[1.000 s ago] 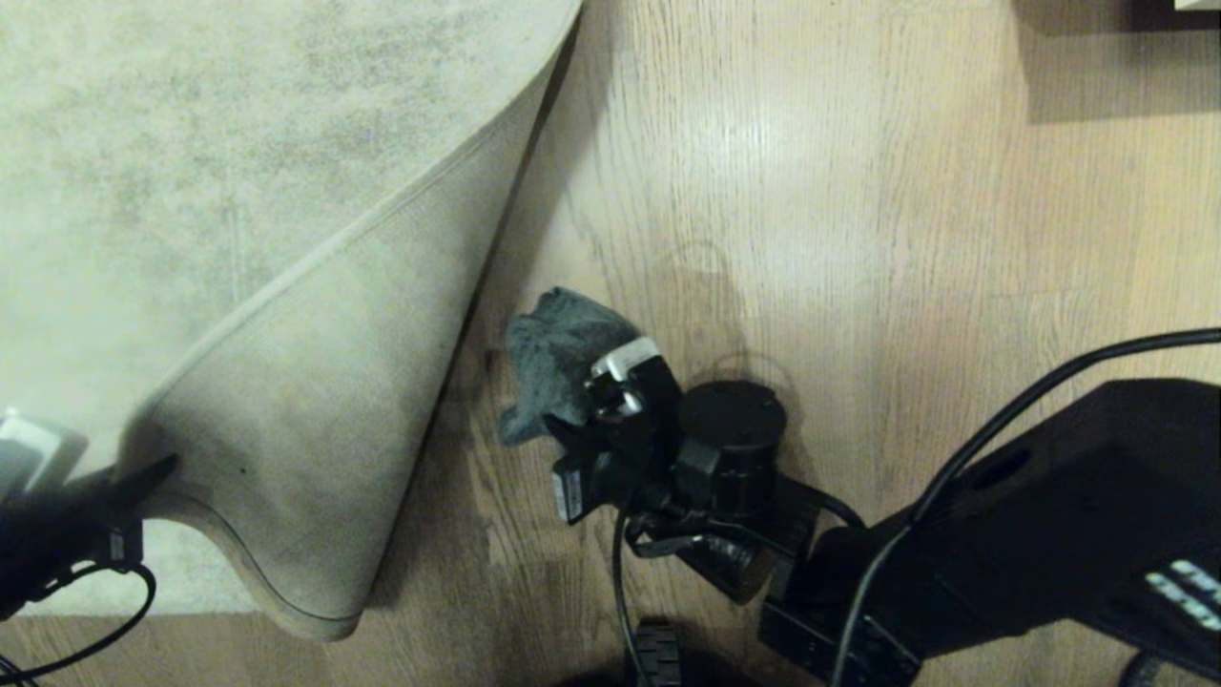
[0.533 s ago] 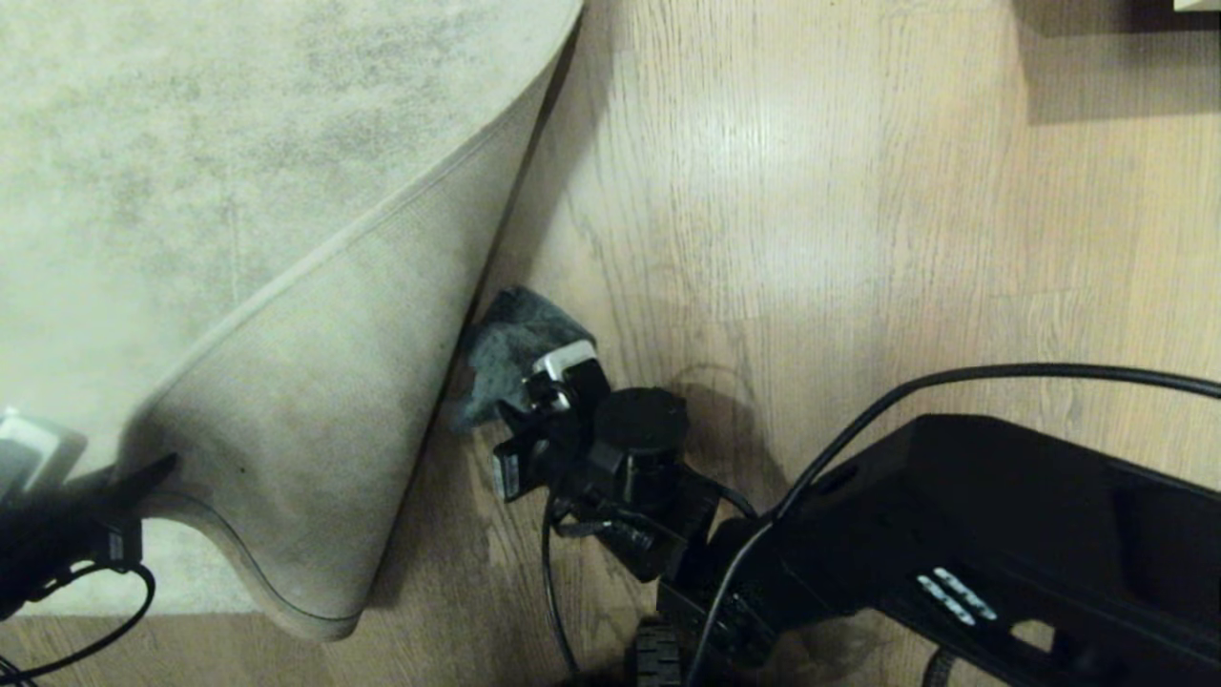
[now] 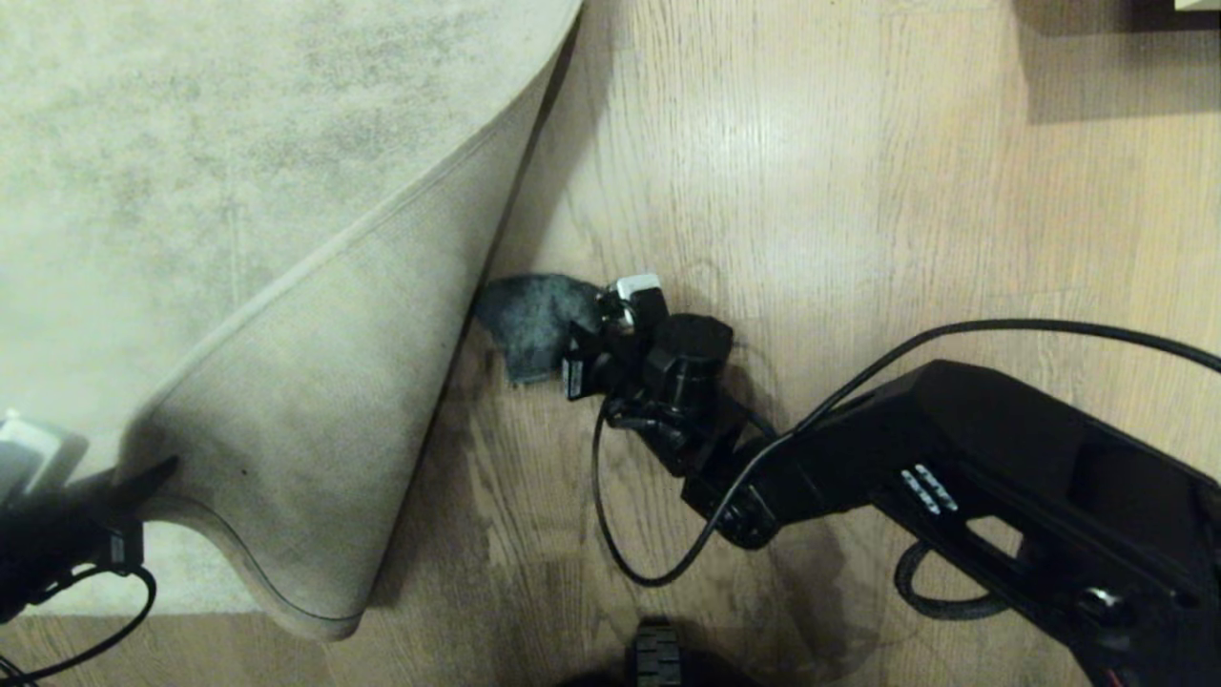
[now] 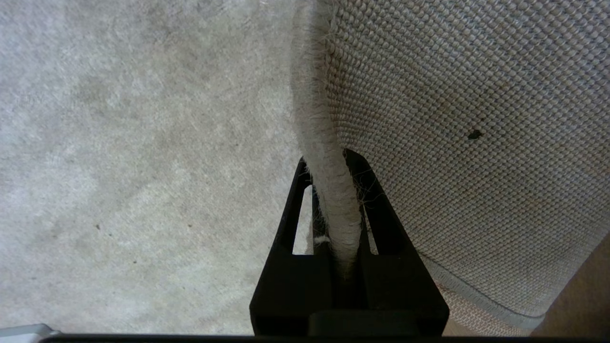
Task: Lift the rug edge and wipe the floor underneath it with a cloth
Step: Wipe the floor under the carpet with a rag
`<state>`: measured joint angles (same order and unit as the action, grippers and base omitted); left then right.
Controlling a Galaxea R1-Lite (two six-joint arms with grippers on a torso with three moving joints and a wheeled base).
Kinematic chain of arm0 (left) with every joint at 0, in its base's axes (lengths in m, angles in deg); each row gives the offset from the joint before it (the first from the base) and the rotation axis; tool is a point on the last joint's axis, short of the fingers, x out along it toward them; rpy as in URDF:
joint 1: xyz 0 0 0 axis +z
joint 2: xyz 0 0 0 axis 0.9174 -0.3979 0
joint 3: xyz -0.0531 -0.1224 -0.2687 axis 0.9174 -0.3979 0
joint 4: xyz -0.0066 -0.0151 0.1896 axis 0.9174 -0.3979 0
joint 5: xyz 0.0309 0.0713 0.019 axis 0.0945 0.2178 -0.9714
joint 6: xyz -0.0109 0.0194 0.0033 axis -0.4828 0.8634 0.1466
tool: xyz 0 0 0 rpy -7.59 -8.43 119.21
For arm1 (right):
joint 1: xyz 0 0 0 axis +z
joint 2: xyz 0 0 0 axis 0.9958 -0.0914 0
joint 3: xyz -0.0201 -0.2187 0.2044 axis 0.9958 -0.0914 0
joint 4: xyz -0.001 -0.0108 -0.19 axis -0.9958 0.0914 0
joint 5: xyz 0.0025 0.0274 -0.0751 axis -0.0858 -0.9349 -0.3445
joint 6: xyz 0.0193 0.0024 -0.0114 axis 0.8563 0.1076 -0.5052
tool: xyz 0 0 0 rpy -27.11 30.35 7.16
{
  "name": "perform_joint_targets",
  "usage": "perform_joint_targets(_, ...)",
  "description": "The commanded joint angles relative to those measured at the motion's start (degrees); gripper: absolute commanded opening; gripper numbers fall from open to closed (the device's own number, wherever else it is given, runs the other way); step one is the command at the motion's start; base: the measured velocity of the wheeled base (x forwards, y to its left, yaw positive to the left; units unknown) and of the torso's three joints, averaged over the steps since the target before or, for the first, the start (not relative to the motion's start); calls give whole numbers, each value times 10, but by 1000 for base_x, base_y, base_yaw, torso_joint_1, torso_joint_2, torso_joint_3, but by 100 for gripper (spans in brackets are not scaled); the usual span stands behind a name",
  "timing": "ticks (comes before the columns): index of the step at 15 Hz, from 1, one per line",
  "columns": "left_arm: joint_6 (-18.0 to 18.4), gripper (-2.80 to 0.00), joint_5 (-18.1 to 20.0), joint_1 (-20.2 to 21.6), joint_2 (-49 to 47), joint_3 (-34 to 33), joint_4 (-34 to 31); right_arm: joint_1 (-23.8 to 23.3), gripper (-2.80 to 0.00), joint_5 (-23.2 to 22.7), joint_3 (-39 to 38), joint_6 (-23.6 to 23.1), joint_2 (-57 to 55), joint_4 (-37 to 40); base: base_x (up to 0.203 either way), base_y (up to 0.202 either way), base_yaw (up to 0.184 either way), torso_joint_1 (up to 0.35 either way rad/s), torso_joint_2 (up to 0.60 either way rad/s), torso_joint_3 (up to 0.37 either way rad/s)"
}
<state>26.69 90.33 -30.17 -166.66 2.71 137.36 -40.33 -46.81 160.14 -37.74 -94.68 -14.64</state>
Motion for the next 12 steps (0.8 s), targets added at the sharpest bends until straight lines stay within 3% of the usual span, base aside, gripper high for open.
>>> perform_joint_targets(1,2,-280,2,0,0,-4,4,-18,-280,1,53,0,-1,16,0,0,0,0,0,0)
perform_joint_targets(8,2,-280,2,-3,2,-10,5,-66,-280,1,154,-19,51,116,0,0,0,0,0,0)
perform_joint_targets(12,2,-280,2,-3,9,-11,5,-33,-280,1,96,-20,81,115,0,0,0,0,0,0)
